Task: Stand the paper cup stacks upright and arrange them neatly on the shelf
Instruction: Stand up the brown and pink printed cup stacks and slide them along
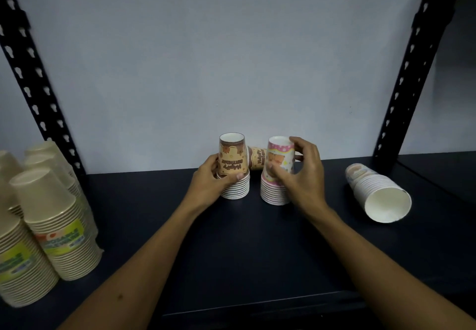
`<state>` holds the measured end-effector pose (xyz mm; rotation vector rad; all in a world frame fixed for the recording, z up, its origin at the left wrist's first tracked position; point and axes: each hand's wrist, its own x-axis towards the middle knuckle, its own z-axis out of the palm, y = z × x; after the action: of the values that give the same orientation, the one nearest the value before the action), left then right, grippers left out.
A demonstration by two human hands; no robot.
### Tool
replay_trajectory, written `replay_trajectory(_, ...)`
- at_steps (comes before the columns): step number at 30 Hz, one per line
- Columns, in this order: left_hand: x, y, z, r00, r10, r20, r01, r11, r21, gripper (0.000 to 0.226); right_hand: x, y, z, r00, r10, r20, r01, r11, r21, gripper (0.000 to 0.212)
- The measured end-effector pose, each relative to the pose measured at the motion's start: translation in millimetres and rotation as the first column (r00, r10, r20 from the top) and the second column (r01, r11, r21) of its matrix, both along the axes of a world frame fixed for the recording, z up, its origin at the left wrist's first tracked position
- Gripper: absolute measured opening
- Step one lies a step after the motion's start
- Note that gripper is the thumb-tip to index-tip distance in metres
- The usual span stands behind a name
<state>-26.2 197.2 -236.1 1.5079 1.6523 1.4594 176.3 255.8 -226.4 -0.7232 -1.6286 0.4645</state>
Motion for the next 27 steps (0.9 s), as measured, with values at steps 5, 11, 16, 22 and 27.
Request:
replay_trajectory(5,14.4,0.4,-2.0,0.993,0.105,-0.052,-0.1,0.989,0.106,0.055,2.0,-6.5,-1.5,0.981,0.192,-0.008,-0.19,0.964,-0.184,0.083)
replay_trajectory(11,13.0,-4.4,-6.2,0.993,0.042,-0.111,-0.039,0.999,0.03,0.085,7.9,-0.4,-8.0,0.933,0.356,-0.05,-0.349,0.862,-0.367,0.104)
replay_trajectory(16,6.1,0.6,-12.0,0.997,0.006,-0.077,-0.008,0.999,-0.031,0.094,5.2,6.7,-15.7,0.949,0.313,0.042,-0.271,0.874,-0.402,0.076)
replay_trajectory(22,1.3,3.2,-17.0,0.998,0.01,-0.066,-0.013,0.999,-0.049,0.09,-1.5,9.8,-15.4,0.961,0.234,0.147,-0.162,0.909,-0.383,0.074)
replay_trajectory(27,0.9,6.9,-17.4,1.0,0.018,-0.024,-0.02,0.997,-0.072,0.083,3.1,10.1,-16.9,0.95,0.261,0.17,-0.17,0.893,-0.417,0.066)
